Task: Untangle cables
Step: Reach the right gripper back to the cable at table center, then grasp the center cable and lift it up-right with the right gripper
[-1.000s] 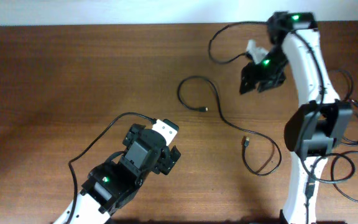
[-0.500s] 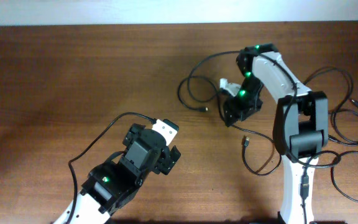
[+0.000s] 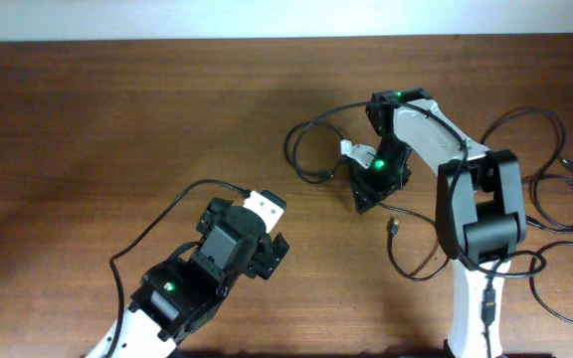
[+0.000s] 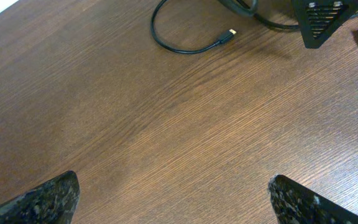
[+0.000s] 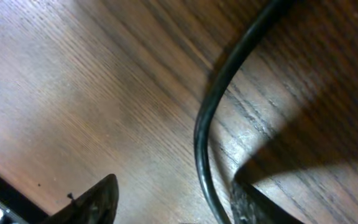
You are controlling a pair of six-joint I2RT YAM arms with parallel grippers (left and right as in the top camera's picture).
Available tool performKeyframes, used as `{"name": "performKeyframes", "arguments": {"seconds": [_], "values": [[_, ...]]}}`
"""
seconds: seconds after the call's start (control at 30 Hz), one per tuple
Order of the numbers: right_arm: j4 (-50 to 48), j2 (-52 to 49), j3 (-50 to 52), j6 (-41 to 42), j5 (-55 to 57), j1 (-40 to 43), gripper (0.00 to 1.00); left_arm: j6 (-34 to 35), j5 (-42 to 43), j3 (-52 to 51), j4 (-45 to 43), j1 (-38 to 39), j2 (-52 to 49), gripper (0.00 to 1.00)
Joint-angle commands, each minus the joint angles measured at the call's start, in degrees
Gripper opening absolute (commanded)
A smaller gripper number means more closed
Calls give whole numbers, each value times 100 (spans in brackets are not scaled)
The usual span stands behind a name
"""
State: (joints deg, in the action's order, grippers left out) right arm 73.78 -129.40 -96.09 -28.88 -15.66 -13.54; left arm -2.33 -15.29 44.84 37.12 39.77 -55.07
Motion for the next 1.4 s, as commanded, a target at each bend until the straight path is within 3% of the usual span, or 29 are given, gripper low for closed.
{"name": "performKeyframes", "arguments": {"seconds": [0.0, 0.17, 0.37, 0.6, 1.0, 1.23, 1.37], "values": [[-337, -433, 396, -109, 157, -33, 50, 17, -59, 20, 4, -20, 39, 99], [-409, -433, 396, -68, 278, -33, 35, 17, -59, 20, 7, -20, 39, 99], [-496, -433, 396, -68, 673, -33, 25, 17, -59, 20, 4, -20, 39, 99], [-527, -433, 396, -66, 658, -33, 4, 17, -57, 20, 4, -20, 39, 99], [-68, -402, -76, -68, 372, -24, 4, 17, -57, 20, 7, -20, 39, 99], [1255, -391, -2339, 981, 1915, -22, 4, 17, -59, 20, 7, -20, 39, 99], [1611, -391, -3768, 1499, 2111, -22, 4, 17, -57, 20, 4, -20, 39, 99]]}}
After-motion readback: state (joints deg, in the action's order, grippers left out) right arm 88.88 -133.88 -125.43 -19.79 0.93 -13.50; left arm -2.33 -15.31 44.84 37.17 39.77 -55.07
